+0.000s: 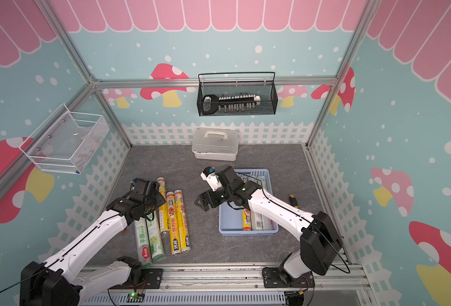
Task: Put the plastic wrap into the basket
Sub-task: Pick up the plastic wrap from the center of the board.
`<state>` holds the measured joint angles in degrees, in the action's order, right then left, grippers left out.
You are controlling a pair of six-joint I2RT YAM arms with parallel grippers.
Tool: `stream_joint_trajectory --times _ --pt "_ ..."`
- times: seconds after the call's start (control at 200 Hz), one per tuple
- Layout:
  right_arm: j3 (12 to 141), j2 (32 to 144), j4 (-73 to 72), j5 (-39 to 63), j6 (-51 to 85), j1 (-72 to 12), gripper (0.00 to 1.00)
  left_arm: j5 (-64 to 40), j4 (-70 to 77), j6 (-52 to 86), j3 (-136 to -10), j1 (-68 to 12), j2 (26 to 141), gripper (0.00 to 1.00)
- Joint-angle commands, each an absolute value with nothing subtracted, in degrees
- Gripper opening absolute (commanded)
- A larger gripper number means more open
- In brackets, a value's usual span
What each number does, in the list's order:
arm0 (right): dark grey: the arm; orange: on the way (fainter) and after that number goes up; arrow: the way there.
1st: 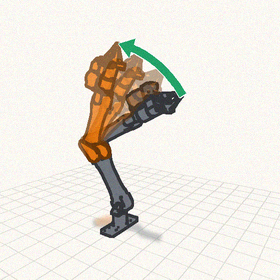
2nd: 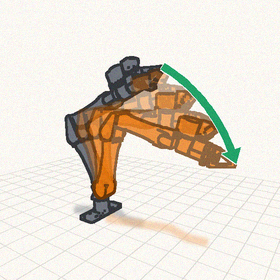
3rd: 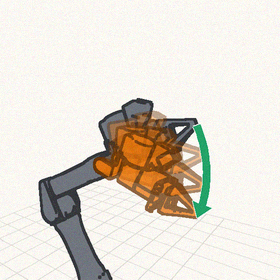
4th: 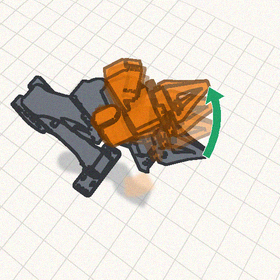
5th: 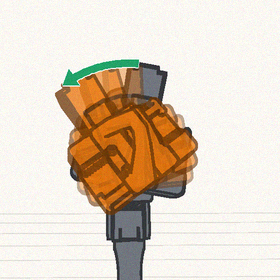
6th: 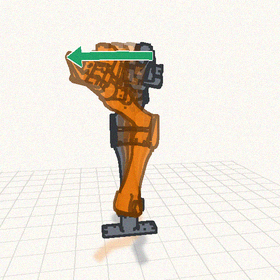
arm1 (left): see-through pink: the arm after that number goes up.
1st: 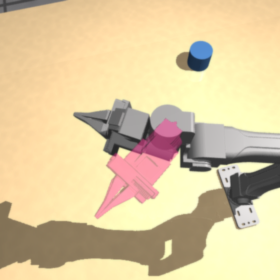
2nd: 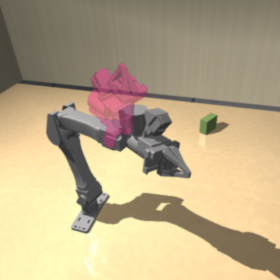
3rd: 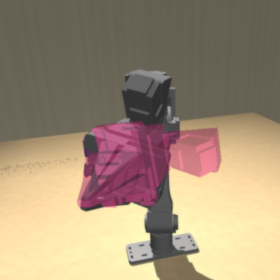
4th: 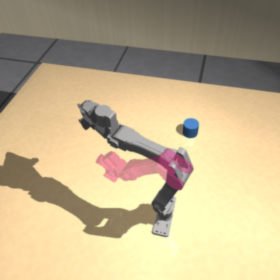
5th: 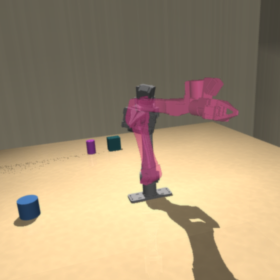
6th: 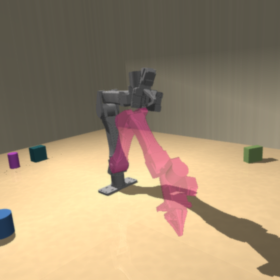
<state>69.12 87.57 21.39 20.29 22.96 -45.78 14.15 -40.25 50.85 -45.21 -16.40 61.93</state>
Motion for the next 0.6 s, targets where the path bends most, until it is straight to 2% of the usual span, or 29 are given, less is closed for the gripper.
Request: stream_joint_trajectory --times 0.0,0.22,0.365,0.595 --pt "72.91 91.05 21.40 19.42 20.94 -48.50 0.99 14.06 -45.93 52.06 -43.76 -13.29 60.21 0.51" --pt "79.45 99.95 20.54 20.07 20.89 -54.79 1.00 9.03 -47.55 51.24 -40.22 -6.10 60.57 0.51" --pt "83.58 105.10 20.78 21.46 21.74 -57.19 0.99 7.47 -47.99 49.89 -40.06 -4.84 62.55 0.51" --pt "84.87 107.19 20.30 23.28 22.67 -57.57 0.99 15.13 -51.76 53.23 -40.03 -3.51 59.36 0.53"
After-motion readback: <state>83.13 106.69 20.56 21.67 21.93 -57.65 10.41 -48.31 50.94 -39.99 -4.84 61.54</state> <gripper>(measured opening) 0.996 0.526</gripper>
